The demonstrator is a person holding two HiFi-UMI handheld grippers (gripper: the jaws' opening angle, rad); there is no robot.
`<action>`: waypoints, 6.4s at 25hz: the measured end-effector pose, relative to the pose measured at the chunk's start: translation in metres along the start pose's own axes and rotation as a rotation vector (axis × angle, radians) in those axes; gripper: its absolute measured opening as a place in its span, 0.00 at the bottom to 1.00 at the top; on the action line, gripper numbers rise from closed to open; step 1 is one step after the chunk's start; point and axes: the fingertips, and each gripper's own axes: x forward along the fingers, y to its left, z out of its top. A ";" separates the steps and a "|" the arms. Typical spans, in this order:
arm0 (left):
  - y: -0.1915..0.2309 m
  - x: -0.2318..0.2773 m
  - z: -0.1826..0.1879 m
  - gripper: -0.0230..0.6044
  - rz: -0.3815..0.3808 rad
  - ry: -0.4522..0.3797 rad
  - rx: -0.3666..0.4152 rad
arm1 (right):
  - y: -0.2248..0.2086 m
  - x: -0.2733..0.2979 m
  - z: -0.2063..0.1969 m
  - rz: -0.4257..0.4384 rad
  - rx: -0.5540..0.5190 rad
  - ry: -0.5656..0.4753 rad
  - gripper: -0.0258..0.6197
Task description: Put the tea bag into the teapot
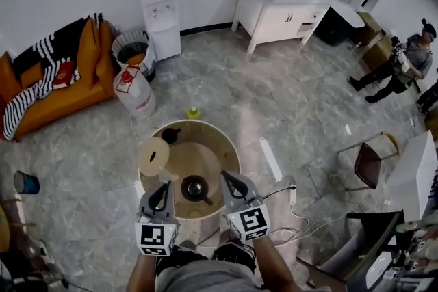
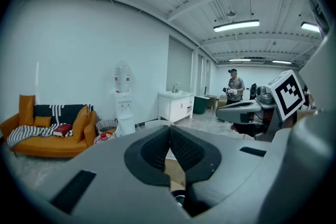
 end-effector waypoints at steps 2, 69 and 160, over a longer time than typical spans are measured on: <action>-0.004 0.004 -0.007 0.06 0.025 0.018 -0.017 | -0.004 0.003 -0.007 0.035 -0.001 0.013 0.04; -0.056 0.166 -0.385 0.06 0.067 0.510 -0.325 | -0.032 0.119 -0.366 0.267 0.203 0.467 0.04; -0.016 -0.022 0.048 0.10 0.084 -0.090 0.076 | -0.011 -0.037 0.049 -0.002 0.030 -0.150 0.04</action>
